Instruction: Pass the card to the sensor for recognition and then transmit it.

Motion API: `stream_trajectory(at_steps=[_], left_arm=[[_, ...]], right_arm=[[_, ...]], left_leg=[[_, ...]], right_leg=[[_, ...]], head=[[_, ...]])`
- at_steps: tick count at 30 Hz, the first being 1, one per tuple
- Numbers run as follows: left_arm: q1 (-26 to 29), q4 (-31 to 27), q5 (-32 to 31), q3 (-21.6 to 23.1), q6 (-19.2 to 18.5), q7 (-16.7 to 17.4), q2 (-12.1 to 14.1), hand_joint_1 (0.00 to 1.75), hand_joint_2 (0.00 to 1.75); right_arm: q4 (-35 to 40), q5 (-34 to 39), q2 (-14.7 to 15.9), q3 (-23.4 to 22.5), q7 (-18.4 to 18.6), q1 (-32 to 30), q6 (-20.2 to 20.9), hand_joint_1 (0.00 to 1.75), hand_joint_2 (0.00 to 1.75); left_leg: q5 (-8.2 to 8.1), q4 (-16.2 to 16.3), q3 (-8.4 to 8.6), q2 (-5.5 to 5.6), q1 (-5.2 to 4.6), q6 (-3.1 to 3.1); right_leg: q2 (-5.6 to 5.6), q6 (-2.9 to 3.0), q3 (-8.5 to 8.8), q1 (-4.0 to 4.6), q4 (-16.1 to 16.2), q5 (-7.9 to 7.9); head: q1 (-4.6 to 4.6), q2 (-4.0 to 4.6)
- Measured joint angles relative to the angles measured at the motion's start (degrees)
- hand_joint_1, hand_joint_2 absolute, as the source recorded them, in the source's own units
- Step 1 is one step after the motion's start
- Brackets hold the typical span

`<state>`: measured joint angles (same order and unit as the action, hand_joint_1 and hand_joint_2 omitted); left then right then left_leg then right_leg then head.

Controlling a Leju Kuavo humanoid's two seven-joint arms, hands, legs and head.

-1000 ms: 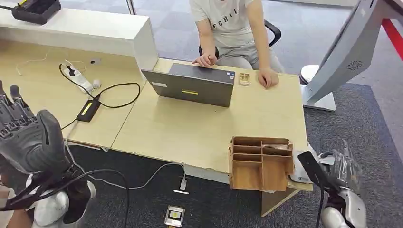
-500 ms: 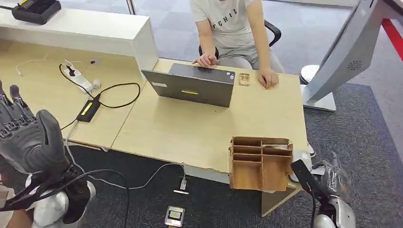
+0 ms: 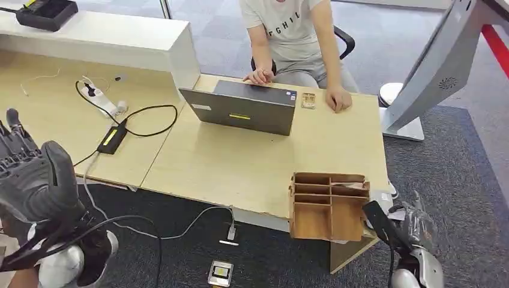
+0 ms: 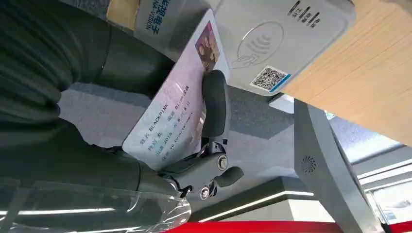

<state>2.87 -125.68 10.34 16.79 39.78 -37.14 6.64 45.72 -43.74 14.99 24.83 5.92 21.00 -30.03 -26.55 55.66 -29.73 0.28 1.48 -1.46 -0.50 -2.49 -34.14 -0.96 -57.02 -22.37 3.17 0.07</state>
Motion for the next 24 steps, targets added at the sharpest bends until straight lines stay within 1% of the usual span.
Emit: stream_trajectory(at_steps=[7,11,16,21,24], left_arm=[[0.1,-0.5,-0.1,-0.5,0.2,0.3,0.0,0.00,1.75],[0.0,-0.6,0.0,-0.7,0.2,0.3,0.0,0.00,1.75],[-0.5,-0.6,0.2,-0.7,0.1,0.3,0.0,0.00,1.75],[-1.5,-0.5,1.3,-0.6,-0.4,0.1,0.0,0.00,1.75],[-2.4,0.0,2.2,-0.5,-1.1,-0.3,0.0,0.00,1.75]], right_arm=[[0.4,-1.2,-0.3,0.4,-0.2,0.7,-0.8,1.75,1.75],[3.7,-4.4,0.1,0.7,1.5,2.0,-0.8,1.75,1.75],[9.9,-8.8,1.4,0.7,3.1,4.2,-0.3,1.75,1.75],[16.8,-12.1,2.8,0.6,3.6,6.7,2.3,1.75,1.75],[20.4,-13.6,3.4,0.6,3.6,8.8,4.5,1.75,1.75]], left_leg=[[0.01,0.0,-0.04,0.00,0.00,0.00],[0.00,0.0,0.01,-0.01,0.00,0.00],[0.00,0.0,0.00,-0.01,-0.01,0.00],[0.01,0.0,0.01,-0.01,-0.01,0.00],[0.01,0.0,0.02,-0.02,-0.01,0.00]], right_leg=[[0.01,0.00,-0.01,-0.01,0.0,0.01],[-0.01,0.00,-0.02,-0.01,0.0,0.01],[0.00,0.00,-0.02,-0.01,0.0,0.01],[-0.01,0.00,-0.03,-0.01,0.0,0.01],[-0.01,0.01,-0.03,-0.01,0.0,0.02]], head=[[0.02,0.00],[0.02,0.00],[0.00,0.00],[0.00,0.00],[0.02,0.00]])
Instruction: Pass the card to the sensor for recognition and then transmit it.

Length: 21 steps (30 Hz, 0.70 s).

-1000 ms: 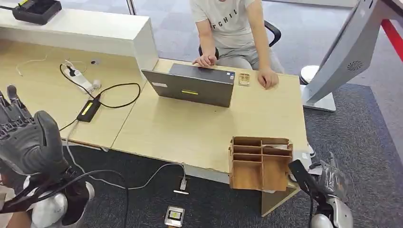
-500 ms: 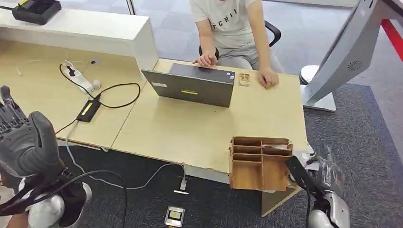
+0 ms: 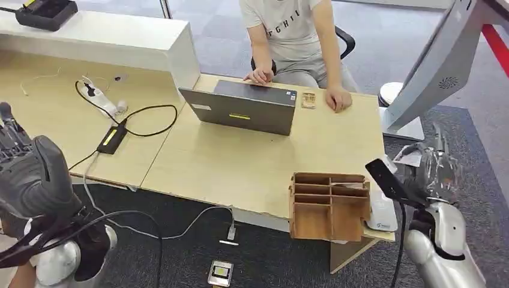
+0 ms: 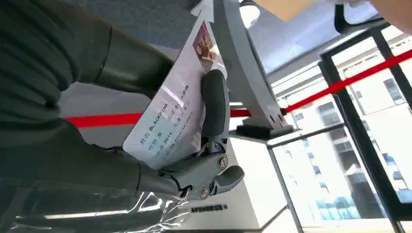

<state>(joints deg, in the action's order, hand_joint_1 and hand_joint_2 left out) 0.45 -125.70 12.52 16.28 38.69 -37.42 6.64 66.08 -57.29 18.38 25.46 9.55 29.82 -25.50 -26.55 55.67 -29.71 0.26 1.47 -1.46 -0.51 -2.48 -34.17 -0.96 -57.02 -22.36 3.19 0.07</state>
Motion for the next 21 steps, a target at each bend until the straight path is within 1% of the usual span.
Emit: stream_trajectory(at_steps=[4,9,13,18,21], left_arm=[[-1.3,0.7,0.7,0.4,-0.7,-0.5,0.0,0.00,1.75],[-2.8,1.8,1.3,1.2,-0.9,-0.9,-0.1,0.00,1.75],[-2.9,2.3,2.0,1.5,-1.0,-1.5,-0.1,0.00,1.75],[-3.9,3.0,3.4,2.3,-1.2,-2.0,-0.1,0.00,1.75],[-4.9,3.4,4.1,2.7,-1.2,-2.0,-0.1,0.00,1.75]], right_arm=[[2.9,-1.1,0.0,0.3,-1.0,3.5,2.4,1.75,1.75],[2.2,-0.2,-1.2,1.5,-2.9,10.3,5.2,1.75,1.75],[-1.1,1.6,-2.9,3.1,-4.2,16.0,6.4,1.75,1.75],[-7.6,1.7,-5.5,5.4,-4.3,22.1,6.6,1.75,1.75],[-11.9,1.6,-7.1,6.7,-4.2,24.7,6.9,1.75,1.75]], left_leg=[[0.00,0.0,-0.01,-0.01,0.01,0.00],[0.03,0.0,-0.04,-0.01,0.01,-0.01],[0.04,0.0,-0.06,-0.01,0.01,-0.01],[0.04,0.0,-0.07,0.01,0.02,-0.01],[0.04,0.0,-0.07,0.01,0.02,-0.01]], right_leg=[[-0.01,0.01,0.01,0.01,0.0,0.01],[-0.01,0.02,-0.02,0.00,0.0,0.03],[0.00,0.02,-0.02,0.01,0.0,0.03],[0.01,0.02,-0.03,0.01,0.0,0.03],[0.01,0.01,-0.03,0.01,0.0,0.03]], head=[[-0.02,0.00],[0.02,0.00],[-0.02,0.00],[0.00,0.00],[-0.02,0.00]])
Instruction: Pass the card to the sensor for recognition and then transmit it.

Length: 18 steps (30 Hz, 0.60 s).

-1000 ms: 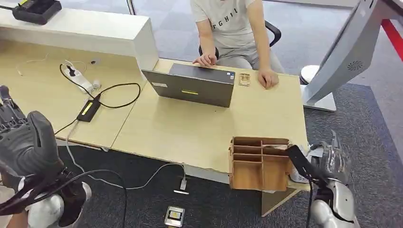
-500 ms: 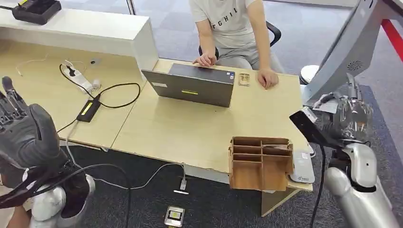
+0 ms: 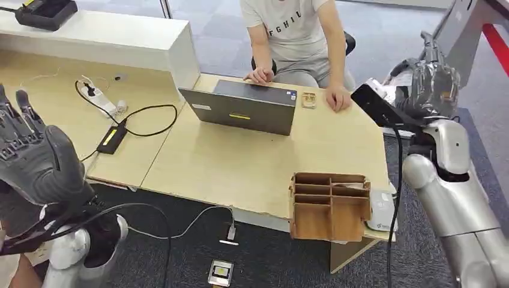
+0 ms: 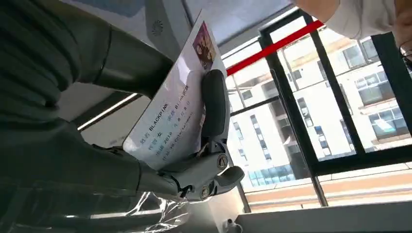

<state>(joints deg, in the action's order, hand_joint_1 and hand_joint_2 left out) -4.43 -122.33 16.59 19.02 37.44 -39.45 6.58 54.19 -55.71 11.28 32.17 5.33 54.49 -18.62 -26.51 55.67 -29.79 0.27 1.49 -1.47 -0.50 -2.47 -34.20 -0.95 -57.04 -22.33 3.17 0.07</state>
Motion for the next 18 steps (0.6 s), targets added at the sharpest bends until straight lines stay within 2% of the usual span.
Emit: stream_trajectory(at_steps=[10,18], left_arm=[[-3.0,1.4,0.9,1.5,0.4,0.0,0.0,0.00,1.75],[-4.8,2.3,1.1,2.5,0.5,0.0,0.0,0.00,1.75]], right_arm=[[-11.7,-2.6,-5.1,4.0,2.5,4.1,2.5,1.75,1.75],[-16.0,-3.9,-6.9,6.0,3.0,5.2,3.8,1.75,1.75]], left_leg=[[0.00,0.0,0.00,0.01,0.00,0.00],[0.00,0.0,0.01,0.00,-0.01,0.00]], right_leg=[[0.00,0.00,-0.03,0.00,0.0,0.00],[-0.01,0.00,-0.04,0.00,0.0,0.00]], head=[[0.00,0.00],[0.04,0.00]])
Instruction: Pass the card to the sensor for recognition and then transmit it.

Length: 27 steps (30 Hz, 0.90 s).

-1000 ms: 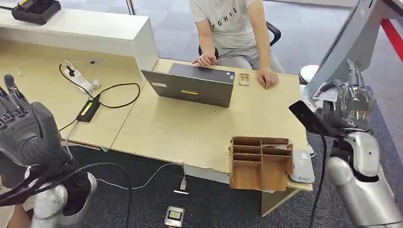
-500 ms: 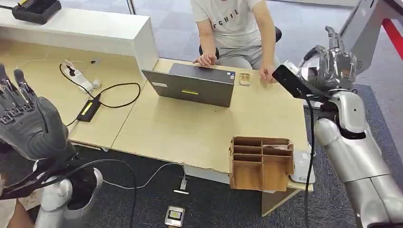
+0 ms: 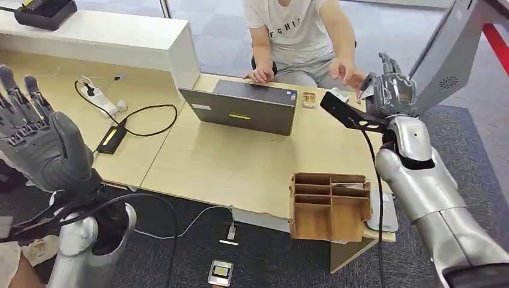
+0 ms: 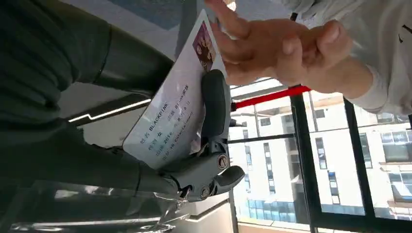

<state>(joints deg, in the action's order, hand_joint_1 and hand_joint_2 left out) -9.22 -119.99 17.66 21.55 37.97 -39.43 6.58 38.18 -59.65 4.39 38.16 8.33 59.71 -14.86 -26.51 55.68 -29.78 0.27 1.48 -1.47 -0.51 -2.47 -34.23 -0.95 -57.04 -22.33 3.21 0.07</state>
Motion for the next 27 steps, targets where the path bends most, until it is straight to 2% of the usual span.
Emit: stream_trajectory(at_steps=[9,18,19,20,27], left_arm=[[0.0,1.0,0.9,1.0,-0.7,0.2,0.0,0.00,1.75],[-0.5,2.6,1.2,1.5,-3.5,0.0,-0.1,0.00,1.75],[-0.6,2.8,1.2,1.5,-3.8,0.0,-0.2,0.00,1.75],[-0.6,3.0,1.2,1.5,-4.1,0.0,-0.2,0.00,1.75],[-1.0,3.8,0.9,1.4,-6.0,0.0,-0.8,0.00,1.75]], right_arm=[[-2.1,-1.1,0.0,1.6,1.2,0.6,1.7,1.75,1.75],[-3.5,-1.5,0.4,2.6,1.7,0.7,1.8,1.75,1.75],[-3.6,-1.6,0.4,2.7,1.8,0.7,1.8,0.77,1.75],[-3.6,-1.6,0.6,2.7,1.9,0.7,1.8,0.00,1.75],[-4.0,-1.6,1.8,3.1,2.5,0.6,2.1,0.00,1.75]], left_leg=[[0.00,0.0,0.00,0.00,0.00,0.00],[0.00,0.0,-0.01,0.00,0.00,0.00],[0.00,0.0,-0.01,0.00,0.00,0.00],[-0.01,0.0,-0.02,0.00,0.00,0.00],[-0.02,0.0,-0.03,-0.01,-0.01,0.00]], right_leg=[[0.00,0.00,-0.01,0.00,0.0,0.00],[0.00,0.00,-0.04,0.00,0.0,0.00],[0.00,0.00,-0.04,0.00,0.0,0.00],[0.00,-0.01,-0.04,0.00,0.0,0.00],[-0.01,-0.01,-0.07,0.00,0.0,0.00]], head=[[-0.04,0.00],[-0.02,0.00],[-0.02,0.00],[-0.02,0.00],[-0.02,0.00]])
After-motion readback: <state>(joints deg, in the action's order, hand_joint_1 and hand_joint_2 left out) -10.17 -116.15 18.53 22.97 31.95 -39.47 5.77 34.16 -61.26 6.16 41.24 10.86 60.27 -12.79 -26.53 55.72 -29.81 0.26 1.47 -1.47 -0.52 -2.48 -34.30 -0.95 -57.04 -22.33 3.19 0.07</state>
